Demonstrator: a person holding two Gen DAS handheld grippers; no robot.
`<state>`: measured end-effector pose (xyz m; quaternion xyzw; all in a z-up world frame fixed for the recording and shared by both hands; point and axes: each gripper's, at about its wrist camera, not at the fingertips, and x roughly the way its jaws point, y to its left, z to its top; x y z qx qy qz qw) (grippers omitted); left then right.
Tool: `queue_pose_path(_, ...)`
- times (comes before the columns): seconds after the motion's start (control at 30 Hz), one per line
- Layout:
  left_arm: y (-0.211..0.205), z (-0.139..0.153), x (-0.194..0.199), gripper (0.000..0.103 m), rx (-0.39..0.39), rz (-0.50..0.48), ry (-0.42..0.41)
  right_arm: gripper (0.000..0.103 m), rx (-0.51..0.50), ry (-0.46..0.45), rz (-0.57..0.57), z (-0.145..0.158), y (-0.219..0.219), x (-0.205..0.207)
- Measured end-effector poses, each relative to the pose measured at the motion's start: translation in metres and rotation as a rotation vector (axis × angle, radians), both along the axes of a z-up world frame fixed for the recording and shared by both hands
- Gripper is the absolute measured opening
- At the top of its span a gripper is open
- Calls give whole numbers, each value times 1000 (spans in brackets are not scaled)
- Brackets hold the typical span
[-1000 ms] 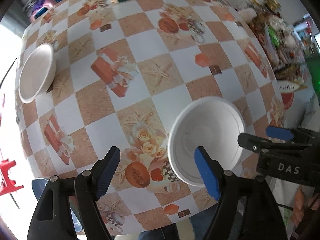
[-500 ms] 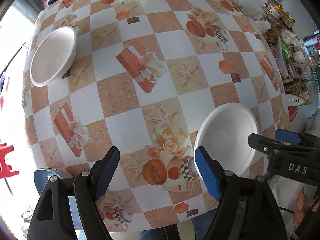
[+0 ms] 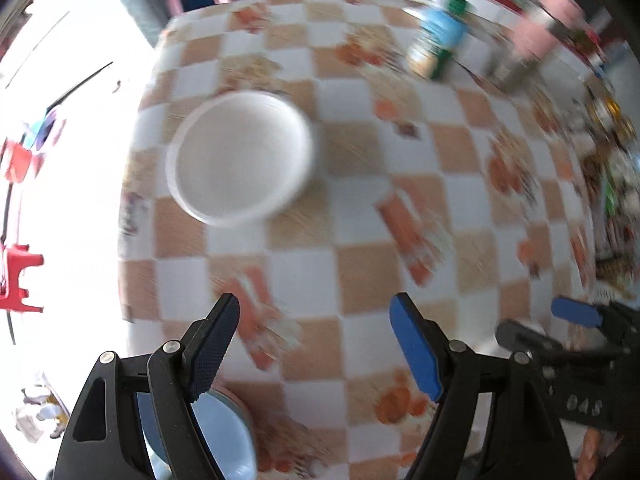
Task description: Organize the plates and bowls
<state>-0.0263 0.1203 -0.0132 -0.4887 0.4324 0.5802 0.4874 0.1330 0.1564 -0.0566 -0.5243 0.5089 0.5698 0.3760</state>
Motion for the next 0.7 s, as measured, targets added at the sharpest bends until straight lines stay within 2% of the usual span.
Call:
queue_pose_path(0.13,22,-2,-48,81,15,92,38,87,26,14,71,5,21,-34)
queue_pose_path(0.27,40,-13,-82,81,11,141,55,87,41,27,115,3,40,-69)
queue_pose_path(0.43,61,-31,-106,81,-1,165,84,87,33,25,143,-14,63,-98)
queue_pose_path(0.7,81,-59,-134,81,-23,207,102,87,11,47,101,-46,97,-127)
